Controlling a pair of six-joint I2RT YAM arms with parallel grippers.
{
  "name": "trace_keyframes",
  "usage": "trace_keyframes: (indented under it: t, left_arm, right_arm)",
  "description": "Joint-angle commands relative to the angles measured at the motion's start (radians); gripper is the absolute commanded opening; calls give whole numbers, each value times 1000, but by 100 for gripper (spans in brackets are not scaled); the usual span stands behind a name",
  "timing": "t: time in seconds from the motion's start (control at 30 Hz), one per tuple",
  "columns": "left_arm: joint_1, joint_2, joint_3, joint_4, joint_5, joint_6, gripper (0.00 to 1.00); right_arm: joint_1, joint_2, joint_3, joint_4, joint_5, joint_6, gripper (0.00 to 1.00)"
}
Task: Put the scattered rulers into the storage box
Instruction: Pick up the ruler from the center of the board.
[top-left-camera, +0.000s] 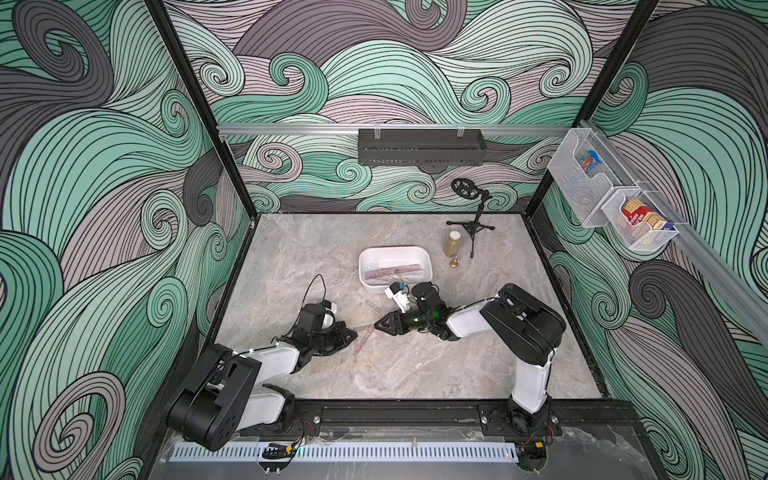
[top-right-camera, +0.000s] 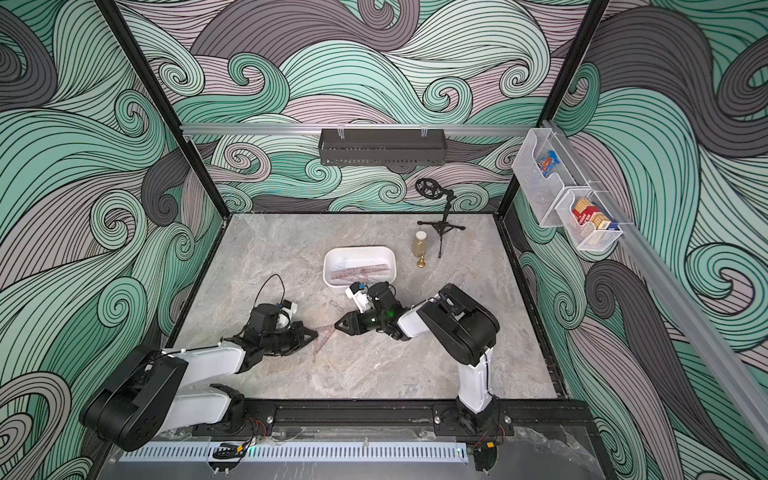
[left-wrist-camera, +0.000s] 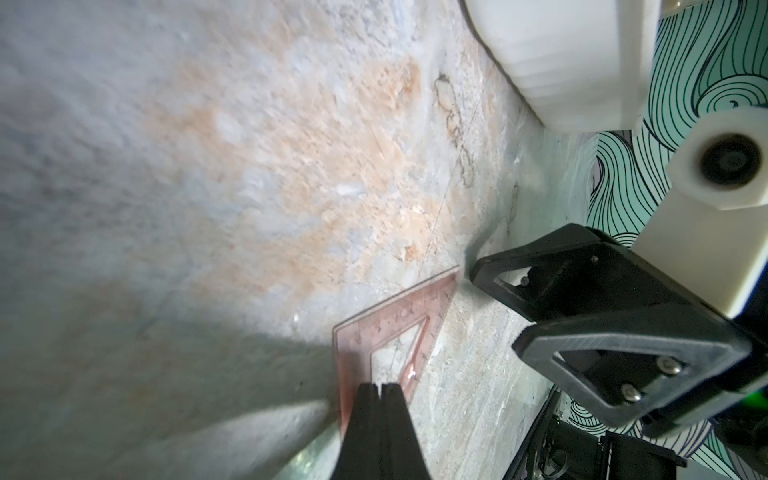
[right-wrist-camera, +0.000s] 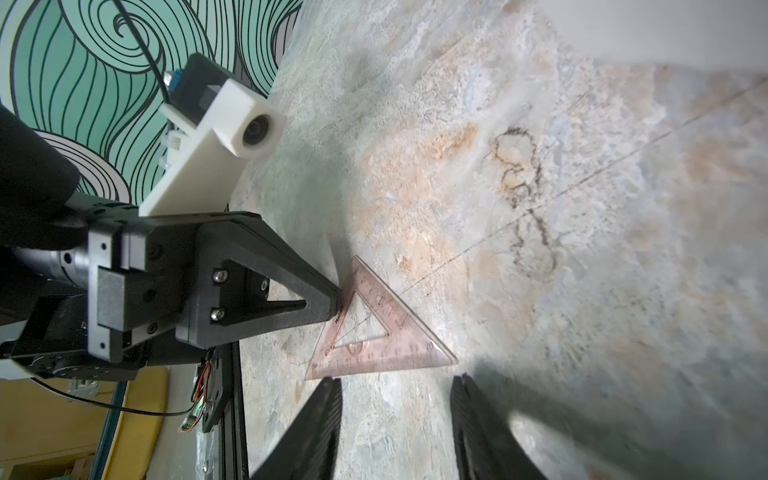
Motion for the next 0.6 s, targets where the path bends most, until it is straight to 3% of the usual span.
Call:
trace_keyframes:
  t: [0.0,0.57]
  left_arm:
    - [8,-15,-19,-87,-61,17,0]
    - [9,26,-31,-50,-36,20,0]
  right_arm:
    - [7,22,20,-19,7,-20,47]
    - [16,74,21,58,-59,42,46]
